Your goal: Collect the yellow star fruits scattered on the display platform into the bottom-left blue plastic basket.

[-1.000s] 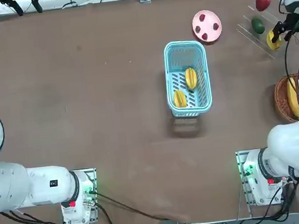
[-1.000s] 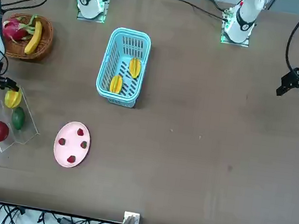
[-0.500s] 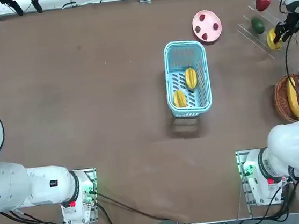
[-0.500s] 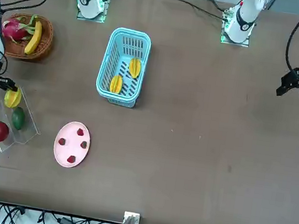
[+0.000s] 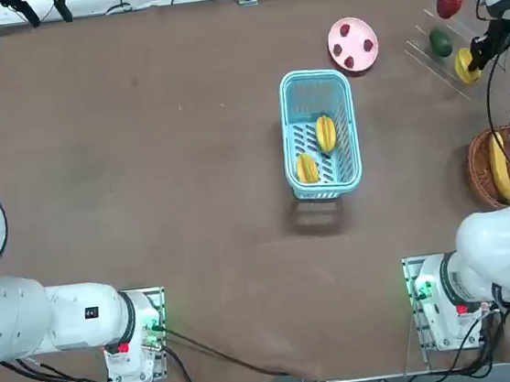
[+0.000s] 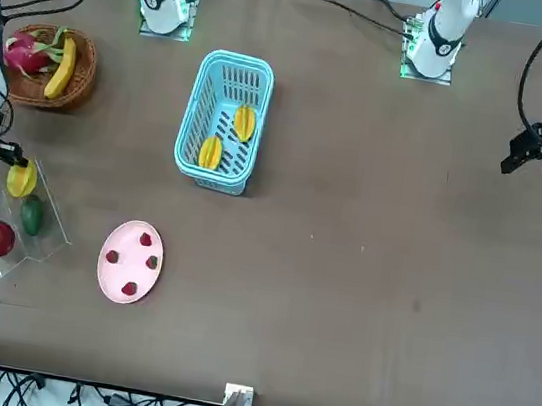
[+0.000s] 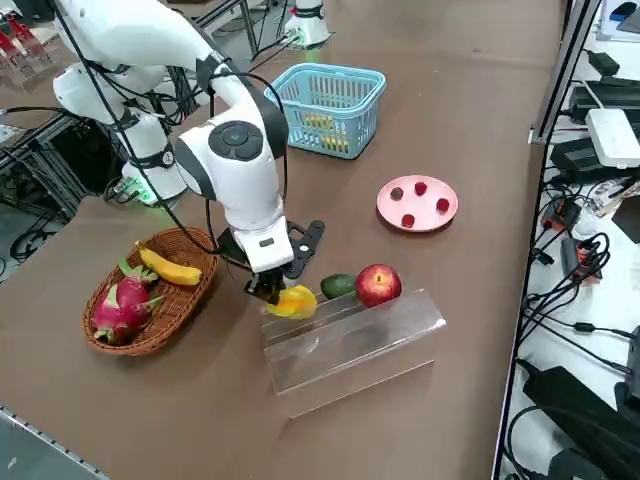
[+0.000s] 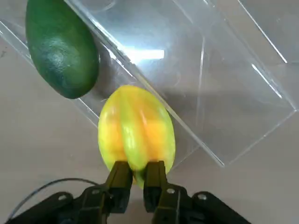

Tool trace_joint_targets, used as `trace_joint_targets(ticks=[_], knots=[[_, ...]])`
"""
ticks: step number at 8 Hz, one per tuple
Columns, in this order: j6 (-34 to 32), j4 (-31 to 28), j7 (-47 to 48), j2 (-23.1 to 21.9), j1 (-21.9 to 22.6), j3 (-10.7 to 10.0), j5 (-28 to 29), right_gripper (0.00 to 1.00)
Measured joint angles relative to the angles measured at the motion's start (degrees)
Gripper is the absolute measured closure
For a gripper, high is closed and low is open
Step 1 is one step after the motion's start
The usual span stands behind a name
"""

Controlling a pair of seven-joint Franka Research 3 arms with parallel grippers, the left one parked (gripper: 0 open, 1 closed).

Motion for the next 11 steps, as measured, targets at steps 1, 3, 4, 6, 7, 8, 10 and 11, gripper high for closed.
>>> trace_joint_targets(ticks=[1,3,4,6,7,8,10,11], knots=[[-0.4,0.2,0.0,0.0,0.0,0.0,0.0,0.82],[-2.7,1.4,0.0,-0.1,0.0,0.1,0.0,0.82],[-4.3,2.1,0.0,-0.3,0.0,0.1,0.0,0.82],[-9.9,3.0,0.2,-1.7,0.1,0.2,0.0,0.82],[-12.2,3.1,0.4,-3.0,0.4,0.3,0.0,0.85],[-14.0,3.1,0.5,-4.0,0.6,0.3,0.0,0.85],[-20.3,3.2,3.0,-6.6,1.5,0.5,0.1,0.85],[-25.5,3.3,6.3,-8.9,3.5,0.7,0.4,0.85]])
